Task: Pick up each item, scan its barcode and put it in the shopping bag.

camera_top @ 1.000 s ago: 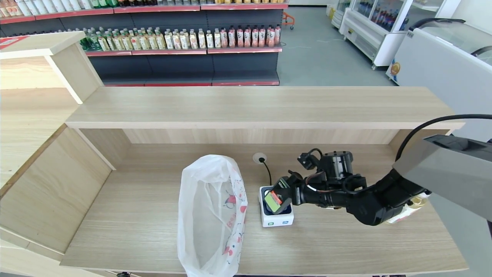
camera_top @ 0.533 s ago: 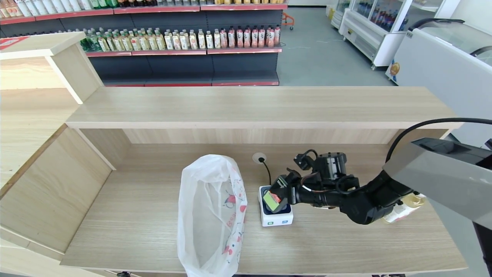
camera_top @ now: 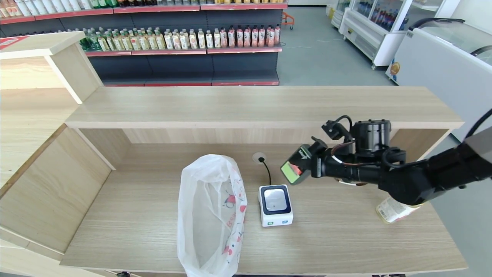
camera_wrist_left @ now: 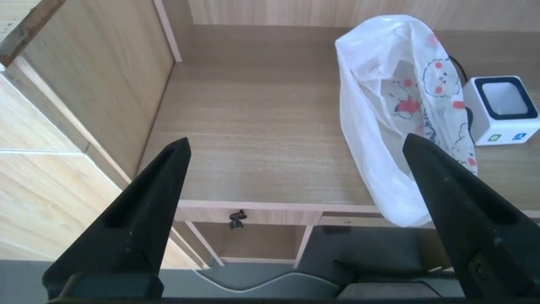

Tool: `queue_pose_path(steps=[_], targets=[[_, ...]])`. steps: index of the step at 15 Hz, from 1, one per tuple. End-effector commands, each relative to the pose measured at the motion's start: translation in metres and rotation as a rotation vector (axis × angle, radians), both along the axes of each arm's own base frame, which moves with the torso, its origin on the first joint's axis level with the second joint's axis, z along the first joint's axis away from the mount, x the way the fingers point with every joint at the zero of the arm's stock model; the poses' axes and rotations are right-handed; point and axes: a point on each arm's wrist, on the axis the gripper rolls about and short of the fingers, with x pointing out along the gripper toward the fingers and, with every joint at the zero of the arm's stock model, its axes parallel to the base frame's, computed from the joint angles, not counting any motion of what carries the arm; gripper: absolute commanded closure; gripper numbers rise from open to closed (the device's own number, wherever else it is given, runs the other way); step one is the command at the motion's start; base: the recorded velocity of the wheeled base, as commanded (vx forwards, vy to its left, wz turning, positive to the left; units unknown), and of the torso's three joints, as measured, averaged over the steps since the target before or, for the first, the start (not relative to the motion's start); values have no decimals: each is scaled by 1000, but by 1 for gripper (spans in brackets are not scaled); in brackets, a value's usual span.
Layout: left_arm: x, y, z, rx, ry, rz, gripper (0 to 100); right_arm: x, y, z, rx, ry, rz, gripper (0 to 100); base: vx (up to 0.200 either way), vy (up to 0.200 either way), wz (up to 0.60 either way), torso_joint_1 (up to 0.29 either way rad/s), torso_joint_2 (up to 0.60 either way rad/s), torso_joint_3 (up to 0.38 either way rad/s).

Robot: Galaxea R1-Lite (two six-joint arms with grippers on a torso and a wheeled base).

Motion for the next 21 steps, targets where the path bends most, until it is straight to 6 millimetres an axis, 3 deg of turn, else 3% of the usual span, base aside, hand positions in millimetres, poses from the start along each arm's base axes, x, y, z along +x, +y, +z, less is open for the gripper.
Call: queue_pose_path(steps=[1, 3, 8, 14, 21], targets=[[0, 0, 0, 2, 0, 0, 0, -29, -49, 24, -193, -167, -48, 100, 0, 0, 0, 0, 0, 0], [0, 0, 0, -2, 0, 0, 0, -35, -54, 25, -212, -166, -69, 100, 0, 0, 0, 0, 0, 0], [0, 0, 0, 2, 0, 2, 0, -47, -57, 18, -224, -132, -75, 100, -200, 0, 0, 3, 2, 2], [0, 0, 0, 2, 0, 0, 0, -53, -54, 13, -237, -116, -77, 100, 0, 0, 0, 0, 0, 0], [0, 0, 0, 2, 0, 0, 0, -53, -43, 11, -215, -101, -50, 100, 0, 200, 0, 11, 4, 1]])
